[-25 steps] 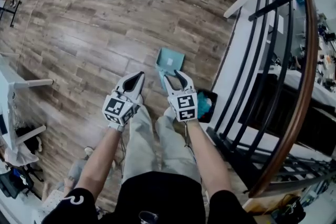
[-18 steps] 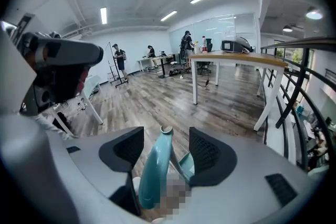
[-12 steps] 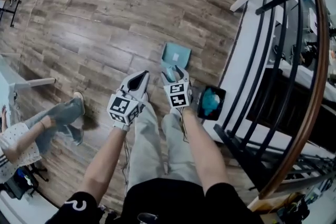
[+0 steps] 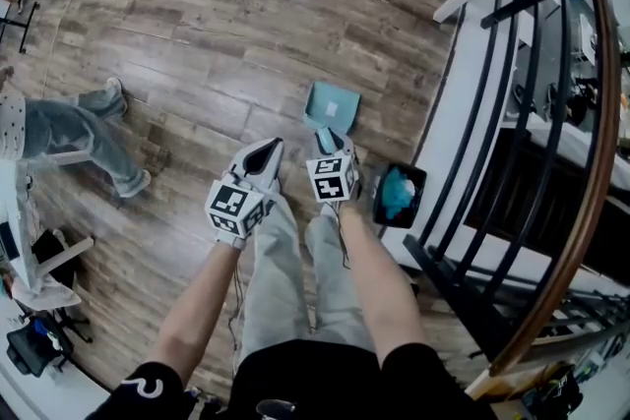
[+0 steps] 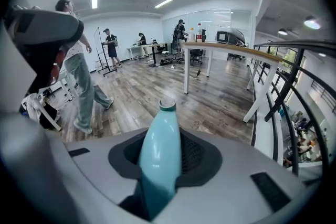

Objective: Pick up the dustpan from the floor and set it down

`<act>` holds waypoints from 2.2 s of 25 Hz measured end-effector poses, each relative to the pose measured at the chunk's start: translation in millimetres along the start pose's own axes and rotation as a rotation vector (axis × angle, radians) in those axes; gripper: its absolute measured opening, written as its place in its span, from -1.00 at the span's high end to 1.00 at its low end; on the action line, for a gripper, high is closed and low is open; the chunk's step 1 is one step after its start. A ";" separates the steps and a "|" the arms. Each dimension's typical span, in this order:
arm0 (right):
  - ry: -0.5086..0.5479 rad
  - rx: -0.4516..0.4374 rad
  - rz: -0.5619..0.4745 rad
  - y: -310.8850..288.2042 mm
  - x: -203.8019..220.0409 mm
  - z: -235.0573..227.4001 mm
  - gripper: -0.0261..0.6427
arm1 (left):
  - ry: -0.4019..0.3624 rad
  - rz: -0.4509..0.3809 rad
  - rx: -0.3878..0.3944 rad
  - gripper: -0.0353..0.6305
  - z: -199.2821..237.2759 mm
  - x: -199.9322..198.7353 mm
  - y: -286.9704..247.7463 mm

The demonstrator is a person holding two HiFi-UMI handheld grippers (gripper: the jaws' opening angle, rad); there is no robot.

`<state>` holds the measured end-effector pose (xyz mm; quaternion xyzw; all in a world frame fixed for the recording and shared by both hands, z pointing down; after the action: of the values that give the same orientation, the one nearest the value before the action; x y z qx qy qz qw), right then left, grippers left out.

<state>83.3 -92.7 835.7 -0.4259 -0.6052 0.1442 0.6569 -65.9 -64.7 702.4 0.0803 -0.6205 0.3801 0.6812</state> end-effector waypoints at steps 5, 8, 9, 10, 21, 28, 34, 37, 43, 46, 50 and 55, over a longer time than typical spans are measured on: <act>0.000 0.023 -0.006 4.6 -1.2 -4.8 0.64 | 0.014 0.009 -0.008 0.90 0.2 1.3 1.9; 0.006 0.023 -0.005 6.4 -1.4 -6.2 0.64 | 0.013 0.010 -0.015 0.90 2.2 3.0 3.7; 0.009 0.024 -0.003 6.5 -1.1 -7.4 0.64 | 0.011 0.010 -0.017 0.90 3.0 3.8 3.8; 0.012 0.024 0.000 6.5 -0.5 -8.5 0.64 | 0.010 0.009 -0.018 0.90 3.6 4.6 3.8; 0.022 0.019 0.005 9.7 4.4 -10.3 0.65 | 0.025 0.006 -0.019 0.90 3.7 10.1 7.3; 0.007 0.031 -0.010 17.2 2.6 -15.9 0.65 | 0.036 0.007 -0.025 0.90 4.1 11.3 13.8; 0.000 0.031 -0.004 24.0 1.9 -19.7 0.66 | 0.030 -0.002 -0.026 0.90 3.7 10.9 16.1; -0.012 0.034 -0.015 31.7 -0.5 -23.5 0.66 | 0.024 -0.005 -0.025 0.90 0.9 8.7 18.3; -0.069 0.044 -0.038 61.5 -15.8 -41.6 0.67 | 0.017 -0.014 -0.027 0.90 -4.5 -7.9 24.0; -0.089 0.045 -0.051 84.5 -27.6 -50.9 0.67 | 0.003 -0.023 -0.027 0.90 -8.4 -23.6 28.7; -0.097 0.043 -0.078 128.3 -54.5 -61.5 0.67 | -0.023 -0.037 -0.025 0.90 -18.7 -54.2 41.9; -0.059 0.049 -0.133 188.0 -95.5 -73.7 0.67 | -0.047 -0.068 -0.037 0.90 -36.2 -95.3 64.8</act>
<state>190.8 -76.5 640.5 -0.3642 -0.6478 0.1275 0.6569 -71.9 -38.3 584.7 0.0979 -0.6401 0.3431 0.6804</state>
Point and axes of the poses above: the fingertips, and each gripper's own axes: y backward along the fingers, z to its left, x out of its underside, the point moved 7 cm from there along y, backward along the fingers, and after that the axes turned 5 degrees about -y, right-handed, at the moved point
